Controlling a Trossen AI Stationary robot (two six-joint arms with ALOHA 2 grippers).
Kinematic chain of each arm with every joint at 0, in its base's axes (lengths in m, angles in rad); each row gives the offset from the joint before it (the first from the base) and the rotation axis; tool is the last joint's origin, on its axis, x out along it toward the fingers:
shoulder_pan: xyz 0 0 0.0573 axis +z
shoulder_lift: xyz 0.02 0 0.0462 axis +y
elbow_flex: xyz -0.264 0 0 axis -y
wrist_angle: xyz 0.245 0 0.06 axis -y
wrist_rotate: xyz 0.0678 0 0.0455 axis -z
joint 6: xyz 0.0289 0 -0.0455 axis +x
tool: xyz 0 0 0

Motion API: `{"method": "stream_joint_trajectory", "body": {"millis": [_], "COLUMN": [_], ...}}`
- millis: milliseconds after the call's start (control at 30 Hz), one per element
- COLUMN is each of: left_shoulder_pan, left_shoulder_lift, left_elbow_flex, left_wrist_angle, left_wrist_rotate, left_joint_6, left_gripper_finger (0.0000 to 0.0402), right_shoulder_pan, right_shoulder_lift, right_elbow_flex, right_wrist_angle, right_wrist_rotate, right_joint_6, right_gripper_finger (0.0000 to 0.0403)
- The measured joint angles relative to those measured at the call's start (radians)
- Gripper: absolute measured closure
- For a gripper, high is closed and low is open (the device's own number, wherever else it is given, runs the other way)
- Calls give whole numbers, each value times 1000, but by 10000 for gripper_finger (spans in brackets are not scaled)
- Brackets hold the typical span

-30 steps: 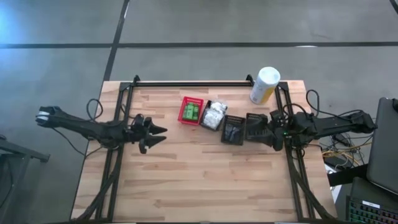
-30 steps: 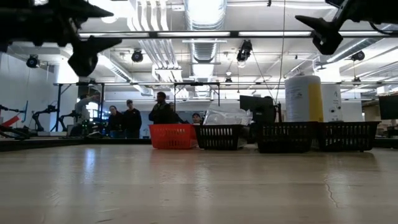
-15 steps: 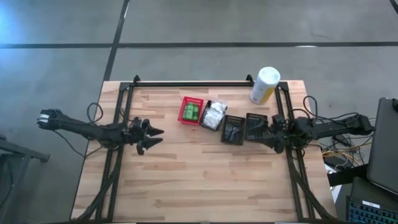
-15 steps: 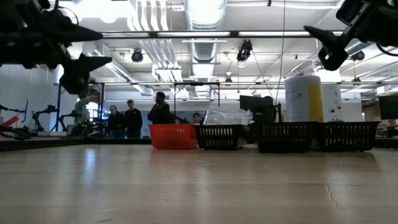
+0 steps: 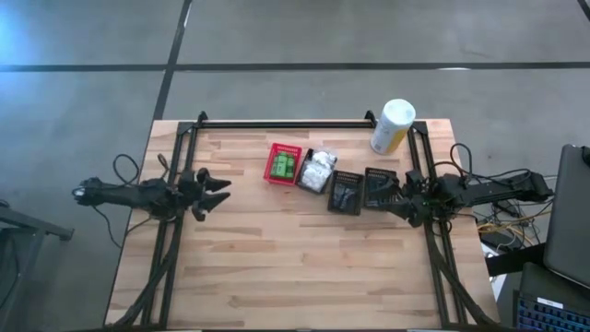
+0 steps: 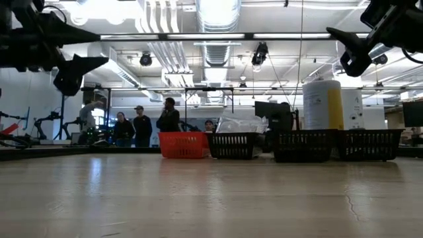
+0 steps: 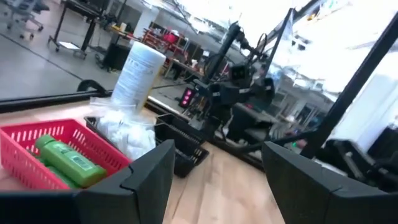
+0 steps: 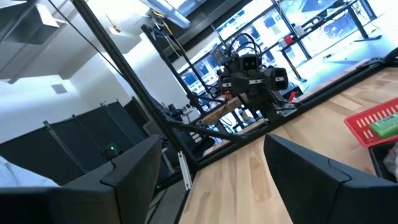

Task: Pick & Place Travel size toiletries
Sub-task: Return to Home Position

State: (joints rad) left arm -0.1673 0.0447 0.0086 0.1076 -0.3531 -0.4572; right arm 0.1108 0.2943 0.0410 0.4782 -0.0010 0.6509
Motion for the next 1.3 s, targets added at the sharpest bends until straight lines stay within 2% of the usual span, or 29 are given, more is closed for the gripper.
{"method": "stream_joint_trajectory", "body": {"millis": [100,333,500,833,1067,1300], "left_shoulder_pan": [0,7,10,10,10,16], "left_shoulder_lift": [-45,-42,-41,-41,-44,-45], "left_elbow_flex": [0,0,0,0,-1,-2], "left_wrist_angle": [-46,-57,-60,-56,-56,-56], "left_wrist_rotate": [6,23,21,19,19,18], "left_joint_6": [-20,-4,-16,-16,-17,-17], "left_gripper_finger": [156,156,156,156,156,156], "right_shoulder_pan": [-1,-9,-10,-10,-10,-10], "right_shoulder_lift": [1,2,2,2,2,2], "right_elbow_flex": [0,-4,-10,-10,-10,-10], "right_wrist_angle": [-1,-2,-7,-10,-10,-10], "right_wrist_rotate": [0,5,55,56,54,54], "right_joint_6": [-7,-53,-53,-46,-46,-45], "right_gripper_finger": [118,93,77,49,45,60]}}
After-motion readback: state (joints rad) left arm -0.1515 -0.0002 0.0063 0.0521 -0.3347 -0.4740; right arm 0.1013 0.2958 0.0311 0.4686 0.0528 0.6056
